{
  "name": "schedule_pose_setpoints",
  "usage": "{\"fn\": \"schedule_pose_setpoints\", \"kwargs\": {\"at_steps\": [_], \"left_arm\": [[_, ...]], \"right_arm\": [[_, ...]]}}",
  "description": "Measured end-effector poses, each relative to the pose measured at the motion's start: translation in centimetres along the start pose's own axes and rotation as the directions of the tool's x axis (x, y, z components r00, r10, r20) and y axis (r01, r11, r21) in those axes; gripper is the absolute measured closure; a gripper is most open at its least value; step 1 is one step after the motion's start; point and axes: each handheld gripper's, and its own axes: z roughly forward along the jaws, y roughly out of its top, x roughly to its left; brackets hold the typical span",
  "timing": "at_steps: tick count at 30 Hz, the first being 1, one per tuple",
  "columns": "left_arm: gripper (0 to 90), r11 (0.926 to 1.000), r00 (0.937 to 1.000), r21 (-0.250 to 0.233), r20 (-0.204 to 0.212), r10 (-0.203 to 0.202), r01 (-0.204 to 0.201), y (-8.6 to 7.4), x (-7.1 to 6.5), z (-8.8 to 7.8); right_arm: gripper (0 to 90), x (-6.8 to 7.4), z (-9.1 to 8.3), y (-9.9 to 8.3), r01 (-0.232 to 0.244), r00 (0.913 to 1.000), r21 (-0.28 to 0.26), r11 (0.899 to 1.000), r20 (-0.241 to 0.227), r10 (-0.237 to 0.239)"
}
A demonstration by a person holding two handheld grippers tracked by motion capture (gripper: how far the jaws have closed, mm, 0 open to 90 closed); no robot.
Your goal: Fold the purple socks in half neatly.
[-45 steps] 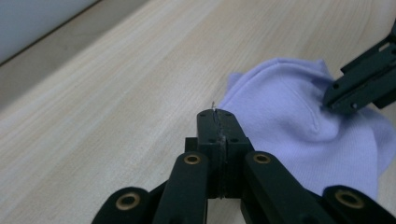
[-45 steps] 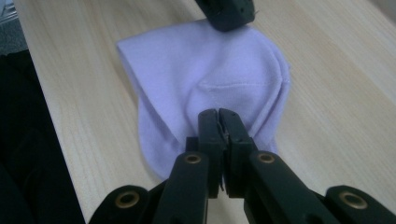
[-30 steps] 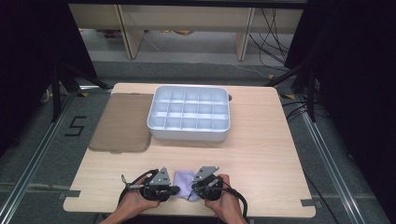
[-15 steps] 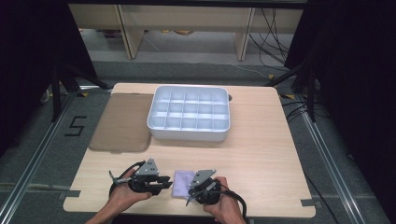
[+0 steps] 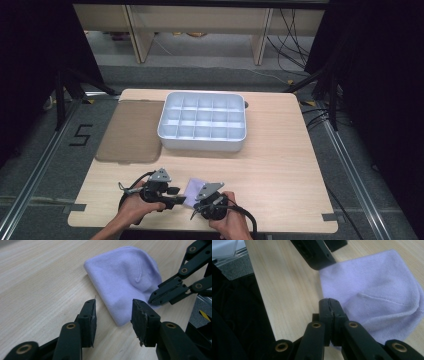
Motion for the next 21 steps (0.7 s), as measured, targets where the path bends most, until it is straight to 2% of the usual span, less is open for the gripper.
{"fn": "schedule_pose_setpoints", "kwargs": {"at_steps": [1, 2, 5, 7, 9, 10, 12, 13, 14, 16, 17, 19, 20, 21], "left_arm": [[54.9, 0.9999, 0.9999, 0.004, -0.006, -0.01, 0.01, 0.1, -0.1, 0.2], [55.2, 0.9998, 1.0, 0.018, -0.009, 0.002, -0.002, 0.2, 0.0, 0.4], [57.9, 0.9993, 0.9999, 0.037, -0.015, 0.006, -0.006, 0.3, -0.2, 0.9], [59.4, 0.9989, 0.9995, 0.042, -0.022, 0.022, -0.021, 0.3, -0.2, 1.2], [61.7, 0.9989, 0.9995, 0.043, -0.027, 0.02, -0.019, 0.4, -0.3, 1.2], [62.8, 0.9993, 0.9998, 0.038, -0.02, 0.005, -0.005, 0.3, -0.3, 1.3], [67.8, 0.9997, 0.9998, 0.023, -0.014, 0.011, -0.011, 0.2, -0.1, 1.3], [70.7, 0.9998, 1.0, 0.016, -0.005, 0.006, -0.006, 0.2, -0.1, 1.4], [73.3, 0.9999, 0.9999, 0.014, -0.006, 0.01, -0.01, 0.2, -0.1, 1.4], [79.5, 0.9998, 0.9998, 0.001, -0.008, 0.02, -0.02, 0.2, -0.2, 1.4], [81.5, 0.9991, 0.999, -0.001, -0.012, 0.042, -0.042, 0.3, -0.2, 1.3], [83.6, 0.9983, 0.998, -0.005, -0.023, 0.058, -0.059, 0.5, -0.2, 1.2], [83.8, 0.9981, 0.998, -0.017, -0.02, 0.059, -0.06, 0.5, -0.2, 1.1], [83.8, 0.9985, 0.9985, -0.02, -0.019, 0.051, -0.051, 0.6, -0.2, 0.9]], "right_arm": [[89.9, 0.0, 0.0, 0.0, 0.001, 1.0, 0.0, 1.0, 0.003, -0.001], [89.9, 0.1, 0.0, 0.0, -0.011, 0.9999, 0.007, 1.0, 0.003, 0.011], [89.8, 0.2, -0.1, 0.0, -0.026, 0.9996, 0.017, 1.0, 0.01, 0.026], [89.8, 0.0, 0.0, 0.0, 0.004, 1.0, -0.001, 1.0, 0.004, -0.004], [89.8, 0.1, 0.1, 0.0, 0.004, 0.9999, -0.008, 1.0, 0.011, -0.004], [89.8, 0.2, 0.1, 0.0, -0.012, 0.9999, 0.002, 1.0, 0.01, 0.012], [89.7, 0.1, 0.1, 0.0, 0.008, 0.9999, -0.009, 1.0, 0.011, -0.008], [89.5, 0.2, 0.1, 0.0, -0.007, 0.9999, 0.001, 1.0, 0.009, 0.007], [89.4, 0.2, 0.0, 0.0, -0.008, 0.9999, 0.008, 1.0, 0.008, 0.008], [89.1, 0.1, 0.1, 0.1, 0.008, 0.9999, -0.01, 1.0, 0.008, -0.008], [88.9, 0.1, 0.0, 0.1, 0.011, 0.9999, -0.002, 1.0, 0.008, -0.011], [88.8, 0.0, -0.3, 0.2, 0.018, 0.9998, -0.015, 1.0, 0.003, -0.018], [88.8, 0.0, -0.5, 0.3, 0.003, 0.9999, -0.038, 0.999, 0.014, -0.003], [88.8, -0.3, -0.7, 0.4, 0.035, 0.9992, -0.061, 0.998, 0.019, -0.034]]}}
